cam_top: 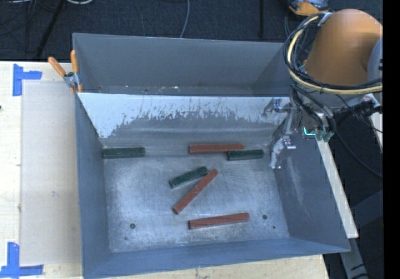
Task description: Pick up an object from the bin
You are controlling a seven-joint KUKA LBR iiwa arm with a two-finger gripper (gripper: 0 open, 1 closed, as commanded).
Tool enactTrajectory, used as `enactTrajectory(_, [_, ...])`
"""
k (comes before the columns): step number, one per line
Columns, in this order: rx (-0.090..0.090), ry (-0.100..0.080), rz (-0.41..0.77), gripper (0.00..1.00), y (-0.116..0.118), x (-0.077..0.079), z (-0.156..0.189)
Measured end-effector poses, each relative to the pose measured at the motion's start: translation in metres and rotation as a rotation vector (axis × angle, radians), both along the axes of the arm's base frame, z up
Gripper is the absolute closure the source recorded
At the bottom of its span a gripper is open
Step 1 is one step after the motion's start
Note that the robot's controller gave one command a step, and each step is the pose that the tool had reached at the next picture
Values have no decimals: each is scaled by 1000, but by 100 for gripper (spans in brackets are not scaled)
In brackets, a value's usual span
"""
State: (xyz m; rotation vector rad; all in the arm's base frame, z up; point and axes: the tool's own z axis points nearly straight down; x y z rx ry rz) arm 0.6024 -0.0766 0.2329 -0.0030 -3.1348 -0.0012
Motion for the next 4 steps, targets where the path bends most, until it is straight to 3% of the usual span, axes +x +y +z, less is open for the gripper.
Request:
enactTrajectory(1, [-1, -7, 2, 0, 0, 1, 4])
enactTrajectory(2, [-2, -12, 16, 0, 17, -24, -50])
enactTrajectory(3, [0, -9, -114, 0, 36, -33, -112])
enactTrajectory(4, [-1, -5, -36, 0, 43, -36, -150])
